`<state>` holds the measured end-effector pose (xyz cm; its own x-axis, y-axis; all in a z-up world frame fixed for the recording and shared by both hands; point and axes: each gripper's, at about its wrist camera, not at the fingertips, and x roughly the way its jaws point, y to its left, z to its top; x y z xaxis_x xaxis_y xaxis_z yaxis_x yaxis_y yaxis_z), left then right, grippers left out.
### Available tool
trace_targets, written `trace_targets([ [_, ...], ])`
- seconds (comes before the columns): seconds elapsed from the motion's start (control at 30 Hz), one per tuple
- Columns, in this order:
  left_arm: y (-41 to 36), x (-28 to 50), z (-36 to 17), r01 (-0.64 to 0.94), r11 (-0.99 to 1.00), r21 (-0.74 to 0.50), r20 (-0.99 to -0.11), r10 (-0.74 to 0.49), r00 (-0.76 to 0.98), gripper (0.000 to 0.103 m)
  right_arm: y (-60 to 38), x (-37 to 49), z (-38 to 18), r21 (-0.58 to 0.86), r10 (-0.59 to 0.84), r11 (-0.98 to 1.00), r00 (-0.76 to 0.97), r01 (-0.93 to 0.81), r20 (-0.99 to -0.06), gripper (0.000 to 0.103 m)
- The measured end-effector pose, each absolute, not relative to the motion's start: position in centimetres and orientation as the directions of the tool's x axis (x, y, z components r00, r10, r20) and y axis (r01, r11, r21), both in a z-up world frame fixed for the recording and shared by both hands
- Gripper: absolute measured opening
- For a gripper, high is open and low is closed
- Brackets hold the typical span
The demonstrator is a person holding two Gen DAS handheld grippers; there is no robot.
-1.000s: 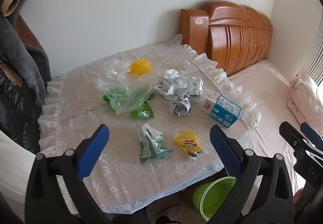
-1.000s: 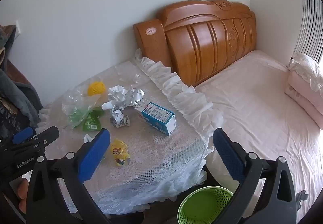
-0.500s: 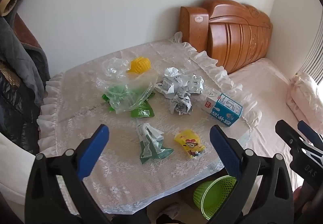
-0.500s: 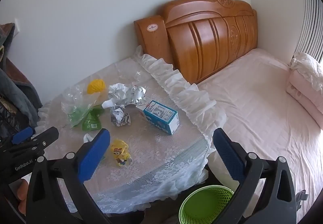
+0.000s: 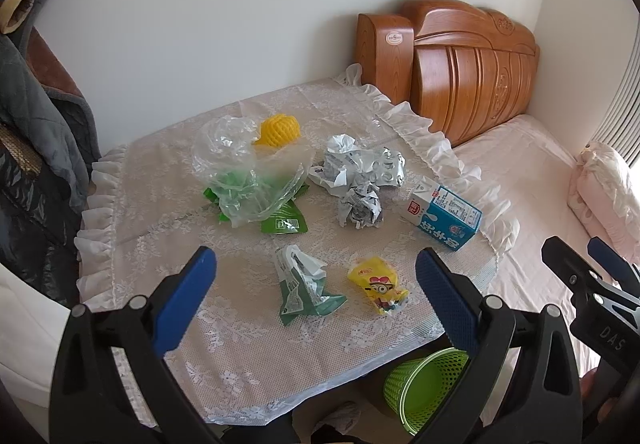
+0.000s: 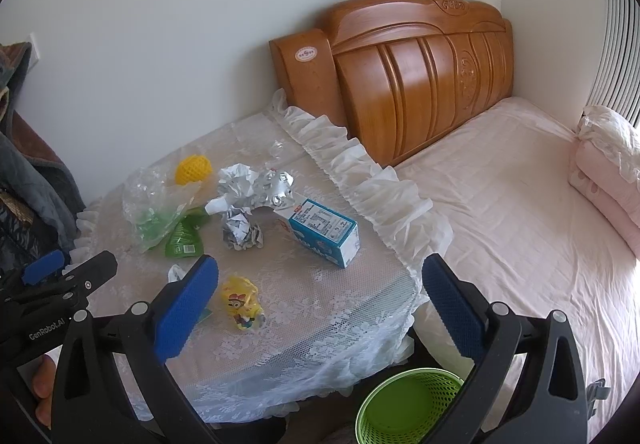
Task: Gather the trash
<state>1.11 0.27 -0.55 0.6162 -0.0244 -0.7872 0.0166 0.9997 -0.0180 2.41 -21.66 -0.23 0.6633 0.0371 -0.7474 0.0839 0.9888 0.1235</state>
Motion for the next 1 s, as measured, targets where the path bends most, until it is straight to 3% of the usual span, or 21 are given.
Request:
trace_targets([
  [1.0,0.68,0.81,-0.59,0.009,1.000,-0.017,-0.790,-0.019,0.613,0.095,-21.39,2.25,-0.37,0.124,0.039,0.989,0.660,0.083,-0.750,0.101],
])
